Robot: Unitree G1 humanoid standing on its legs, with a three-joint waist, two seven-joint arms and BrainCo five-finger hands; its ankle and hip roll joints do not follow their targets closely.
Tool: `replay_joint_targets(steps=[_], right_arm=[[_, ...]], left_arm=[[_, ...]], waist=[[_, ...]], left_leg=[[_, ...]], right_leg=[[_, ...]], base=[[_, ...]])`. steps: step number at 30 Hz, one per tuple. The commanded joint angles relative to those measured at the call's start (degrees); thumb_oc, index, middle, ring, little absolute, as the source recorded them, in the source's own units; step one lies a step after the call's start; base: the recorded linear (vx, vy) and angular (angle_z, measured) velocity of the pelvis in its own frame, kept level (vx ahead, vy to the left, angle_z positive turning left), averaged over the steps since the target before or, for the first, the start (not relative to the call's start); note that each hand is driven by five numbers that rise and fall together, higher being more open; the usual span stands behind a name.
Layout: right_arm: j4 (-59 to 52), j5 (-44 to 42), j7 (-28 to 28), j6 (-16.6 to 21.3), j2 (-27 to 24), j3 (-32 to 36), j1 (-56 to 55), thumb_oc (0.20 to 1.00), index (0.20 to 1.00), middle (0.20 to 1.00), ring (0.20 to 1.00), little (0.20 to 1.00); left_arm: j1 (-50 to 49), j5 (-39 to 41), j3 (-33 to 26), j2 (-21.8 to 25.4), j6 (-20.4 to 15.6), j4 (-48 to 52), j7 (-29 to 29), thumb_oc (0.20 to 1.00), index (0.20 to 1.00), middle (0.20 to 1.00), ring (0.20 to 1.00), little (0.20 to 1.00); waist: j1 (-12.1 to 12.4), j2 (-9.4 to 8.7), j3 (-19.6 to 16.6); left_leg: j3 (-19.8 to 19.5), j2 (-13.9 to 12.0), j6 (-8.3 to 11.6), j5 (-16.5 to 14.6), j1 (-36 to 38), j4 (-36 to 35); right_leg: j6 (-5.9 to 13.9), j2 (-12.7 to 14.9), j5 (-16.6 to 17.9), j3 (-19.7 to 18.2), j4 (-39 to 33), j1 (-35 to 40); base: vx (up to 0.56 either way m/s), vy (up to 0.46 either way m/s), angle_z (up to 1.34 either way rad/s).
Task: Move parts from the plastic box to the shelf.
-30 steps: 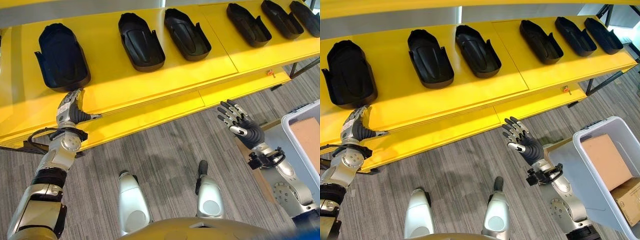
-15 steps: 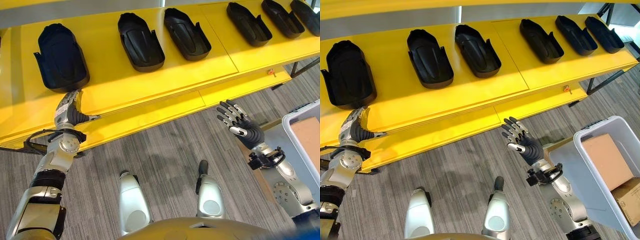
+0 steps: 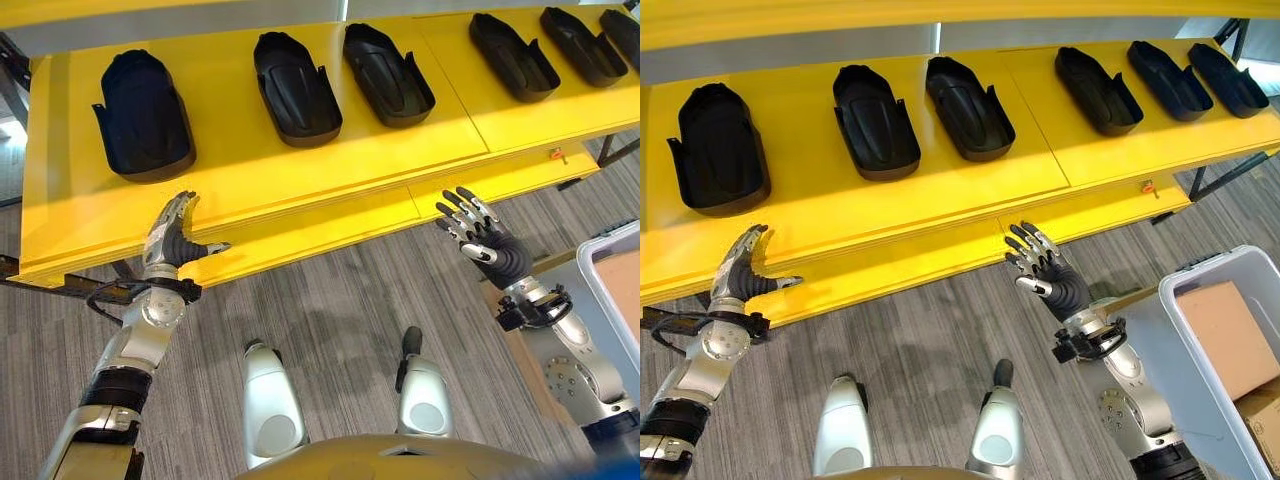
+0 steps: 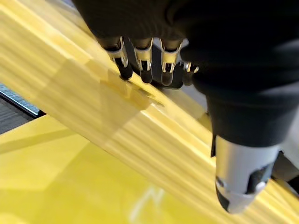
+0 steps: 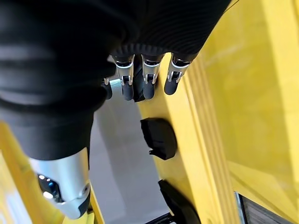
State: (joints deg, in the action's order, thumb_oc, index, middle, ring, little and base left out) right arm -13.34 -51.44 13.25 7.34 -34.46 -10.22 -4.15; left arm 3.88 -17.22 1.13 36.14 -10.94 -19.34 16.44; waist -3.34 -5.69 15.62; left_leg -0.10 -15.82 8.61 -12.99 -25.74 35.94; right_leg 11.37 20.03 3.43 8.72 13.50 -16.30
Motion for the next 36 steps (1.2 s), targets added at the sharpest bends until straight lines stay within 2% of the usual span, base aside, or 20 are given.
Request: replay_joint_targets(steps=[1, 7, 11, 19, 23, 30, 36], right_arm=[[-4.8, -0.2, 0.1, 5.0, 0.2, 3.3, 2.0, 1.000, 1.000, 1.000, 1.000, 1.000], [-8.3, 4.4, -0.4, 6.7, -1.0, 1.6, 5.7, 1.000, 1.000, 1.000, 1.000, 1.000], [-6.5, 7.3, -3.5, 7.3, 0.0, -3.5, 15.8, 1.000, 1.000, 1.000, 1.000, 1.000], [-1.6, 10.4, -8.9, 7.8, 3.0, -8.8, 28.9, 1.000, 1.000, 1.000, 1.000, 1.000], [7.0, 12.8, -14.7, 8.2, 5.7, -12.6, 40.5, 1.000, 1.000, 1.000, 1.000, 1.000], [17.0, 14.3, -19.4, 8.0, 7.2, -16.3, 55.3, 1.000, 1.000, 1.000, 1.000, 1.000], [28.2, 14.8, -23.1, 7.4, 11.1, -18.9, 66.1, 1.000, 1.000, 1.000, 1.000, 1.000]], left_arm=[[-3.7, 2.5, 4.2, -0.3, -4.7, 4.2, -5.4, 1.000, 1.000, 1.000, 1.000, 1.000], [-8.9, 4.6, 4.6, 1.6, -6.9, 12.2, -8.7, 1.000, 1.000, 1.000, 1.000, 1.000], [-10.5, 6.8, 4.7, 2.4, -7.2, 16.2, -8.8, 1.000, 1.000, 1.000, 1.000, 1.000], [-11.5, 11.4, 6.1, 2.9, -6.8, 18.4, -9.5, 1.000, 1.000, 1.000, 1.000, 1.000], [-12.5, 17.0, 7.0, 4.1, -7.1, 21.9, -9.9, 1.000, 1.000, 1.000, 1.000, 1.000], [-13.6, 20.6, 7.8, 7.0, -7.6, 24.7, -10.4, 1.000, 1.000, 1.000, 1.000, 1.000], [-14.8, 23.5, 7.6, 9.5, -7.8, 26.8, -10.0, 1.000, 1.000, 1.000, 1.000, 1.000]], waist=[[0.7, -0.35, -0.2], [1.3, 0.11, 0.3], [2.3, 0.48, 0.4], [3.6, 0.53, 0.1], [5.0, 0.40, 0.0], [6.7, 0.02, 0.9], [8.4, -0.39, 2.1]], left_leg=[[3.0, 2.6, -3.96, 6.1, 2.7, -7.1], [2.8, 2.7, -4.03, 6.8, 3.8, -8.4], [2.5, 2.7, -4.07, 7.1, 3.8, -8.6], [2.3, 2.9, -4.33, 7.4, 3.3, -8.8], [1.9, 3.2, -4.55, 7.6, 2.7, -8.9], [1.7, 3.7, -4.86, 7.8, 1.7, -8.4], [1.2, 4.1, -5.02, 7.6, 0.7, -7.7]], right_leg=[[-2.79, 0.0, -8.3, -1.0, 12.2, -1.4], [-2.84, -0.2, -8.1, -0.8, 11.9, -0.5], [-2.87, -0.2, -8.0, -0.5, 12.0, -0.3], [-2.95, -0.1, -7.9, 0.0, 12.0, -0.6], [-3.04, 0.0, -7.8, 0.2, 12.0, -0.7], [-3.13, 0.3, -7.4, 0.5, 12.3, -1.3], [-3.16, 0.3, -7.6, 0.8, 13.0, -1.8]], base=[[-0.01, -0.048, 0.01], [0.00, -0.018, 0.01], [-0.01, -0.021, 0.01], [0.00, -0.004, 0.02], [0.00, -0.002, 0.01], [-0.02, 0.005, 0.05], [-0.01, 0.004, 0.03]])
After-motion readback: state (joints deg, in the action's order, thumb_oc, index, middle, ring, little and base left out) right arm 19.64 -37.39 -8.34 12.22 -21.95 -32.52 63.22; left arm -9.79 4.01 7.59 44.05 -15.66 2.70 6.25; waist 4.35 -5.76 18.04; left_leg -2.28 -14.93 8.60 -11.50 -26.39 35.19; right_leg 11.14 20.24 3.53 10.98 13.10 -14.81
